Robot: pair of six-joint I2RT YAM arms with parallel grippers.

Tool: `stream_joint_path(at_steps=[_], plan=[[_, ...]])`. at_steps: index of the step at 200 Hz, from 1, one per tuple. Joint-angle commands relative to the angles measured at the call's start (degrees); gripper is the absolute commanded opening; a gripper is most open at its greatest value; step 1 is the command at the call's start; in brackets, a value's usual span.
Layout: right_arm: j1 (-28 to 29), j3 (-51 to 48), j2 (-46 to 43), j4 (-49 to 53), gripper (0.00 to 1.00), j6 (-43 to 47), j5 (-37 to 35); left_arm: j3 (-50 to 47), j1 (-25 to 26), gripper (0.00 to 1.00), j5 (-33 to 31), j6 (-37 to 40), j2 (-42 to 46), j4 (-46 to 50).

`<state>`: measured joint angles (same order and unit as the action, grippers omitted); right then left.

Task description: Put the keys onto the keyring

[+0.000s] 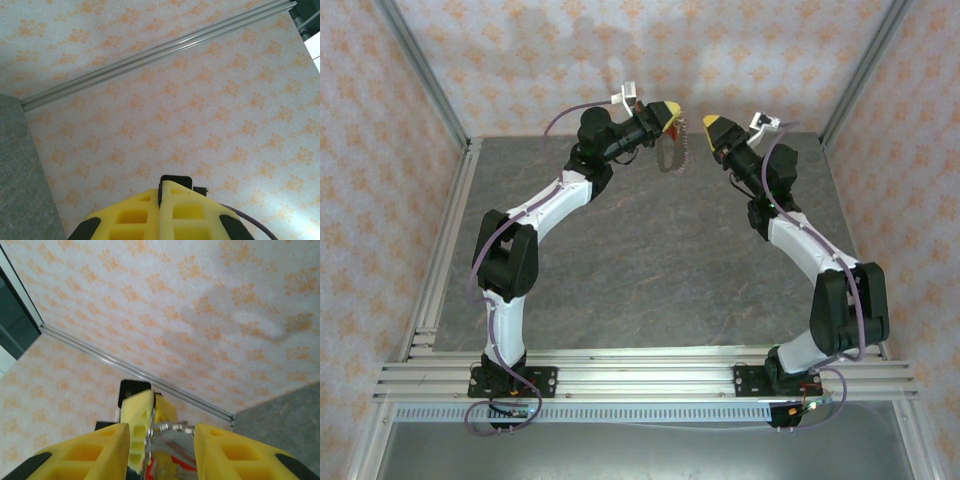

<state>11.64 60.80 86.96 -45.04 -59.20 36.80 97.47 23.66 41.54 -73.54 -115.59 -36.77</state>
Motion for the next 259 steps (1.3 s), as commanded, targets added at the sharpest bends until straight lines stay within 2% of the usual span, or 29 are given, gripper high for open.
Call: stream_joint_path(at_steps=[1,68,195,259], plan=[[0.8,3.4,1.6,-3.4,0.38,-4.1,-2.3,1.2,0.2,0.0,1.1,0.0,0.5,-3.7],[4.0,8.4,4.8,0.2,0.36,-3.1,-2.0,1.4,0.3,0.0,1.1,0.0,0.6,-3.7],[6.4,5.1,5.9,-3.2,0.23,-3.3,-1.3,1.8,0.3,0.0,1.0,-0.3,0.4,-3.8],[7.2,4.5,6.5,-4.5,0.23,-3.5,-0.4,2.0,0.3,0.0,1.0,-0.3,0.4,-3.7]])
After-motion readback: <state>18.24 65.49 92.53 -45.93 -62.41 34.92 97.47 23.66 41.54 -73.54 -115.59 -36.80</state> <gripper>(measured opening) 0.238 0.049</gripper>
